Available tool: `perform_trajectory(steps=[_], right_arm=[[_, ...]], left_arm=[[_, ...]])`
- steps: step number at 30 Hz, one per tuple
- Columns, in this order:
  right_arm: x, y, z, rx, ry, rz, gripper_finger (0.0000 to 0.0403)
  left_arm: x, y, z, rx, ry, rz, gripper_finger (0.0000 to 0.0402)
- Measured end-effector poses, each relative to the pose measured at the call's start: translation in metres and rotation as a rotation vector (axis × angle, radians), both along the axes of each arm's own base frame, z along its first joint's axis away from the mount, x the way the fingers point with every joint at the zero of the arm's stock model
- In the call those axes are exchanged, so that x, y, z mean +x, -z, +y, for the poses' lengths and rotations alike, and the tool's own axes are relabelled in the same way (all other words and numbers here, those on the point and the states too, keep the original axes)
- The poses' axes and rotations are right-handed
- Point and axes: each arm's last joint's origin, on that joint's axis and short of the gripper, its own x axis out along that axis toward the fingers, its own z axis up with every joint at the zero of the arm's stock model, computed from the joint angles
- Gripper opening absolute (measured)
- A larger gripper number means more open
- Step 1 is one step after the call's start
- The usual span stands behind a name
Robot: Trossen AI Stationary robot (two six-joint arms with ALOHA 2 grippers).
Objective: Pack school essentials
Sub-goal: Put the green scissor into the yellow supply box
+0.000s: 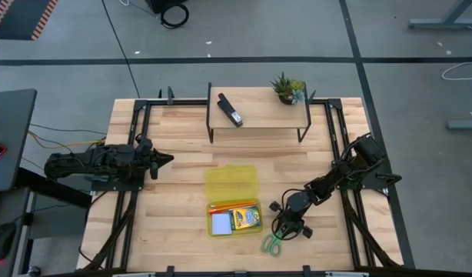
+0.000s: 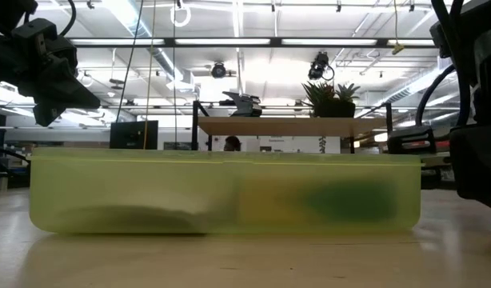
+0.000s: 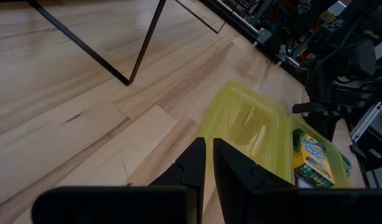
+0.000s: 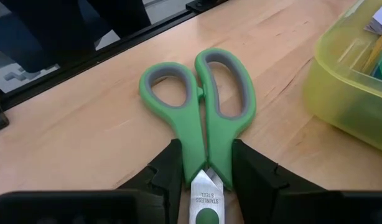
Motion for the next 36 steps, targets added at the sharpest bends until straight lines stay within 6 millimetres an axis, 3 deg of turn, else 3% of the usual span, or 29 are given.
perform_trajectory(steps=[27,36], right_arm=[[0.014,-0.007,0.007,0.004,0.008,-0.016,0.0122],[0.011,-0.031,0.005,-0.014,-0.004,-0.036,0.0122]], left_arm=[[0.0,0.0,0.0,0.0,0.0,0.0,0.0039],[0.0,0.0,0.0,0.0,0.0,0.0,0.003]])
